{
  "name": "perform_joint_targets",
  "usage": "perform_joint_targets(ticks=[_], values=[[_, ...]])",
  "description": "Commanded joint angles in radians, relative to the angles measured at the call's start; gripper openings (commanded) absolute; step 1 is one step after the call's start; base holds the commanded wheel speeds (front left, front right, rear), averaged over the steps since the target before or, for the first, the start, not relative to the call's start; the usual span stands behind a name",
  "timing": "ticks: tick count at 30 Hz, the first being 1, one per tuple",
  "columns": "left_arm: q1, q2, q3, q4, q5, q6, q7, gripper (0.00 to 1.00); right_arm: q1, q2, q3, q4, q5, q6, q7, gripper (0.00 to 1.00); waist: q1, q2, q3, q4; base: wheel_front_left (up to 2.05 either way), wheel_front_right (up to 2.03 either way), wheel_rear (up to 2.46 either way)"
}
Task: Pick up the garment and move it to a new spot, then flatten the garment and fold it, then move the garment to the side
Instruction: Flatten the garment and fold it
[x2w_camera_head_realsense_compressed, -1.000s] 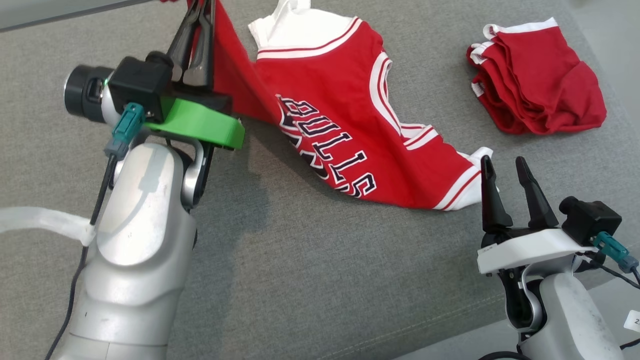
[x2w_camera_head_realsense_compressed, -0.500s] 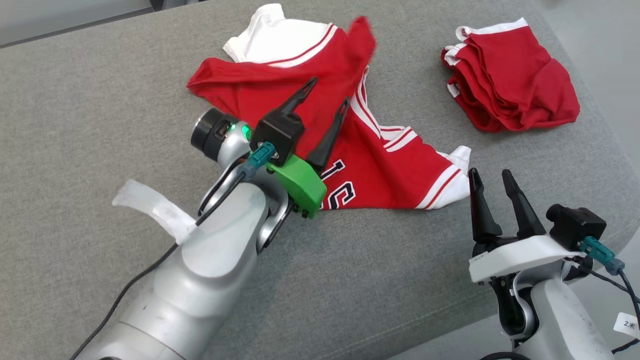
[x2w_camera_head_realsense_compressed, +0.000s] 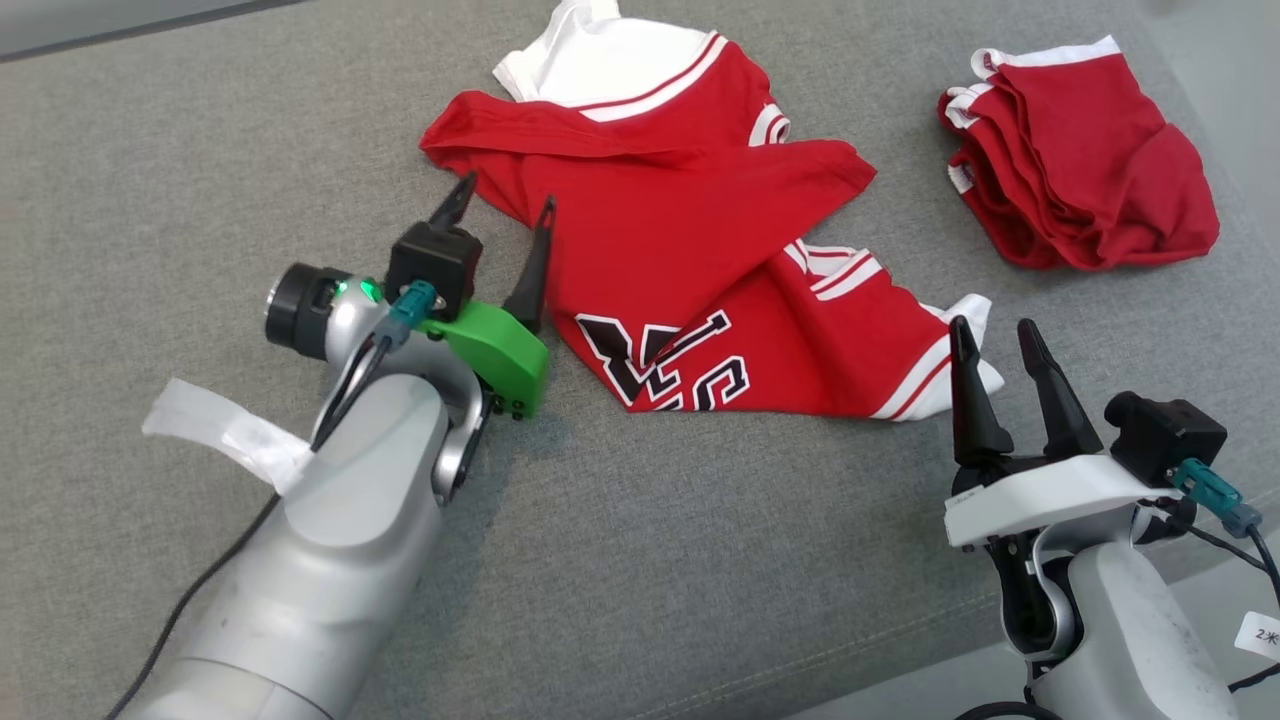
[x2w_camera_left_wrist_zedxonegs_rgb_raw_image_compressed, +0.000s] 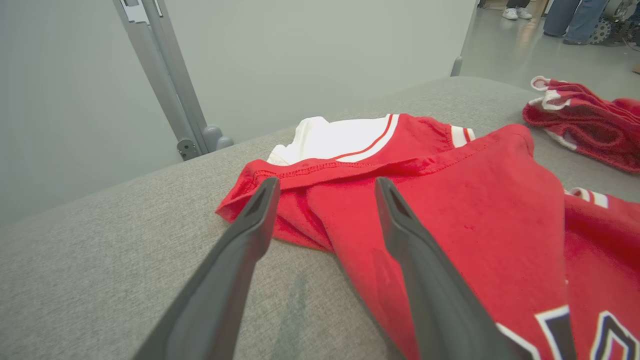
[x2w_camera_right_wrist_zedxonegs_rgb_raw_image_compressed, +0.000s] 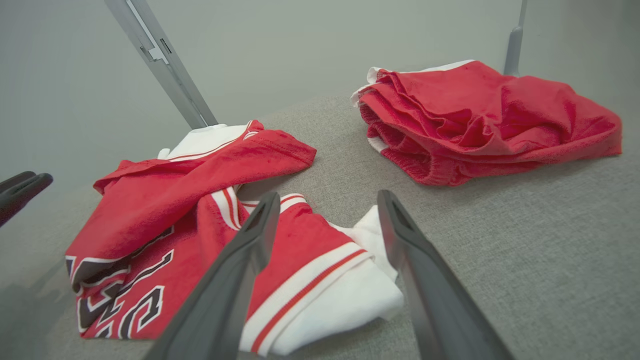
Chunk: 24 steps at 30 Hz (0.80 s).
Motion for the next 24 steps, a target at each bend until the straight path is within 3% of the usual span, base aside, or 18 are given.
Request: perform_joint_targets(ticks=[1,12,21,22,23,24], values=[[-0.036,0.013,0.011,0.009,0.017,0.006,-0.003,1.0,-0.011,-0.002,0.004,-0.003,0.008,0.0,-0.003,1.0,0.0,0.0,0.026,-0.01,0.0,0.0,0.0],[-0.202,0.065,0.05,0.223,0.049,0.006,-0.003,1.0,-0.041,-0.001,0.014,-0.011,0.026,0.0,-0.003,1.0,0.0,0.0,0.115,-0.067,0.0,0.0,0.0],[-0.247,0.074,0.069,0.311,0.042,0.01,-0.004,1.0,-0.059,-0.001,0.014,-0.022,0.035,0.0,-0.003,1.0,0.0,0.0,0.155,-0.091,0.0,0.0,0.0],[-0.246,0.074,0.077,0.309,0.035,0.009,-0.003,0.93,-0.059,-0.002,0.014,-0.023,0.037,0.0,-0.003,1.0,0.0,0.0,0.159,-0.093,0.0,0.0,0.0],[-0.245,0.075,0.083,0.3,0.034,0.01,-0.003,0.69,-0.06,-0.002,0.013,-0.023,0.037,0.0,-0.003,1.0,0.0,0.0,0.162,-0.094,0.0,0.0,0.0],[-0.24,0.076,0.09,0.282,0.039,0.012,-0.003,0.0,-0.062,-0.001,0.012,-0.027,0.043,0.0,-0.003,1.0,0.0,0.0,0.168,-0.093,0.0,0.0,0.0]])
